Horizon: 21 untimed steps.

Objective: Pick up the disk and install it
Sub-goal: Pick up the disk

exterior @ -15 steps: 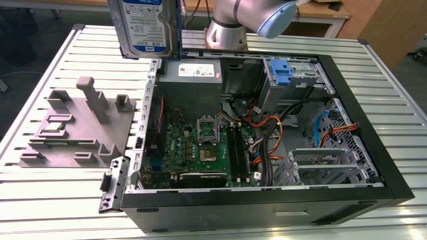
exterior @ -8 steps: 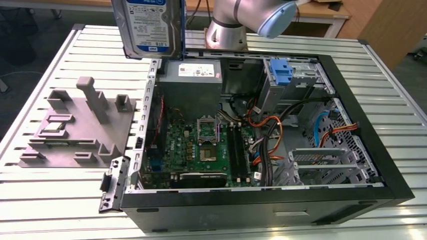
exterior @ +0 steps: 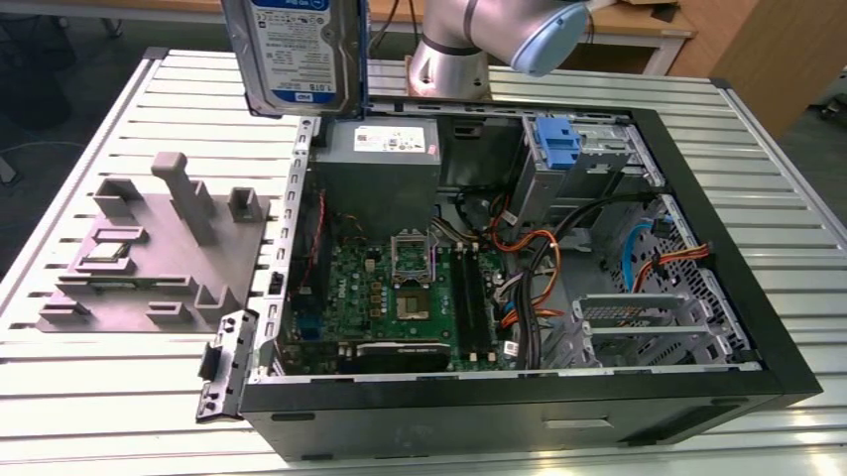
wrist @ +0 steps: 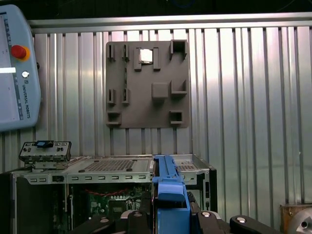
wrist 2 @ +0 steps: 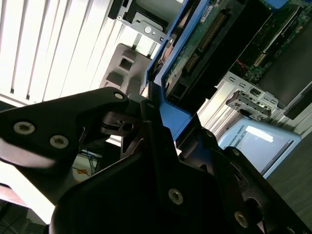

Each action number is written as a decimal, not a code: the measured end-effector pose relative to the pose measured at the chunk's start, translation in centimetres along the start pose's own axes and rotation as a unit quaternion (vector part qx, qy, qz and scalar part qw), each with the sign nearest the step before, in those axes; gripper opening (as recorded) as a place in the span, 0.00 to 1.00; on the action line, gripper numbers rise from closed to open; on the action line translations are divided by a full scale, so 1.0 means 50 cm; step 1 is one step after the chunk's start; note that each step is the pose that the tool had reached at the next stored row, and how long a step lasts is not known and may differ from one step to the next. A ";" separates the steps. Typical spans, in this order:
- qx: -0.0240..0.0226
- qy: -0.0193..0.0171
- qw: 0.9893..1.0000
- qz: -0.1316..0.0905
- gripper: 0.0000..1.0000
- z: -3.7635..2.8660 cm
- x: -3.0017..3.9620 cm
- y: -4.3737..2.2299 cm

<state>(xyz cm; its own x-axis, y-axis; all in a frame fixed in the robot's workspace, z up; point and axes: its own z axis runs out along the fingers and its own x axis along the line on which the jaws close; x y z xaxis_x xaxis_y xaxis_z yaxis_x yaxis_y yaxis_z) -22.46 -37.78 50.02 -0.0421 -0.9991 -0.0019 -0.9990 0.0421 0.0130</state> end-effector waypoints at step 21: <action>0.000 0.000 1.000 0.000 0.36 0.004 0.051 -0.095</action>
<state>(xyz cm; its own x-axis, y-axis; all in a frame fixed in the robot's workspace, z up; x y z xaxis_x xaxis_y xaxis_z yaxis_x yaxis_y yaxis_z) -17.85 -40.51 49.75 -0.0422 -0.9991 -0.0018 -0.9990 0.0422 0.0135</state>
